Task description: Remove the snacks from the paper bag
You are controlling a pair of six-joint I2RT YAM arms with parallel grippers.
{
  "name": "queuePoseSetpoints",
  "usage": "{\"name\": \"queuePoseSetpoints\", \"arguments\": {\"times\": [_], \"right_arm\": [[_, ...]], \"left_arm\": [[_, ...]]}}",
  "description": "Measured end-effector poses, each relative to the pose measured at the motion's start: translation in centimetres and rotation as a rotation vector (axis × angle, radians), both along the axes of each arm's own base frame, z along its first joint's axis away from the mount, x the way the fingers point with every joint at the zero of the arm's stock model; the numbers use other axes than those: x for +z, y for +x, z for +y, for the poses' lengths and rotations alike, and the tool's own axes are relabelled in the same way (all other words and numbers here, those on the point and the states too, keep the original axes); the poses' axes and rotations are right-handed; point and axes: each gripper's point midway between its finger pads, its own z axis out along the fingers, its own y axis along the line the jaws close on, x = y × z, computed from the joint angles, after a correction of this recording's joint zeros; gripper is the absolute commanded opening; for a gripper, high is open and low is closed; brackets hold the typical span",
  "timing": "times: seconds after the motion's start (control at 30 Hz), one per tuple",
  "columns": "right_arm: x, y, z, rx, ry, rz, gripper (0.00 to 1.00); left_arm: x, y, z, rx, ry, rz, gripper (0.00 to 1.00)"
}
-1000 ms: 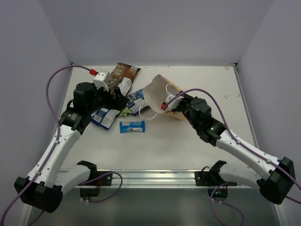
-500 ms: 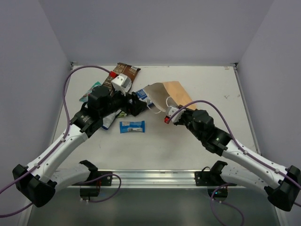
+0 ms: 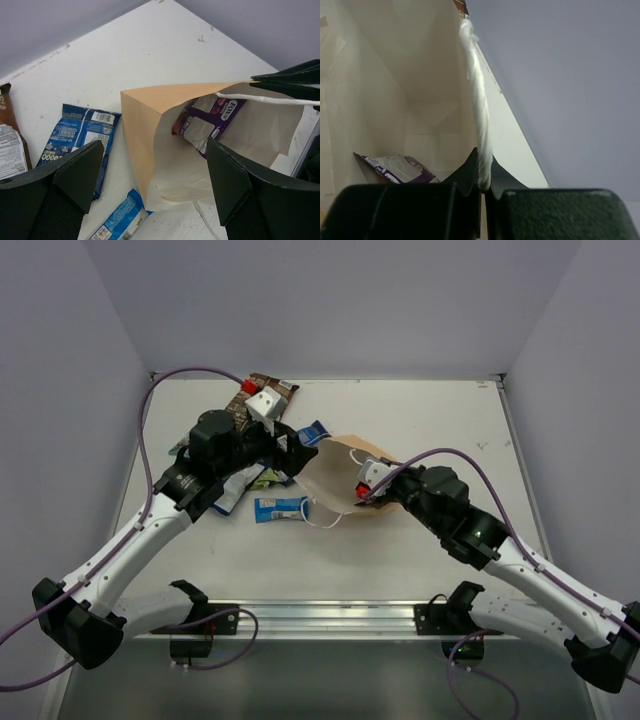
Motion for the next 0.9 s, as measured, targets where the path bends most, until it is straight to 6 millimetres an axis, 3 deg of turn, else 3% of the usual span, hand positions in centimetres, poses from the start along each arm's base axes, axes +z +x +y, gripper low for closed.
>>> {"name": "queuePoseSetpoints", "arguments": {"times": [0.2,0.43,0.9], "right_arm": [[0.0,-0.5,0.6,0.038,0.009,0.022,0.00],[0.0,-1.6,1.4,0.111,0.008,0.072,0.04],[-0.9,-3.4,2.3,0.194,0.006,0.181,0.02]], "left_arm": [[-1.2,-0.5,-1.5,-0.100,0.038,-0.007,0.91],[-1.7,-1.8,-4.0,-0.284,0.125,-0.136,0.90],[-2.4,-2.2,-7.8,-0.578,0.309,-0.430,0.69]]}}
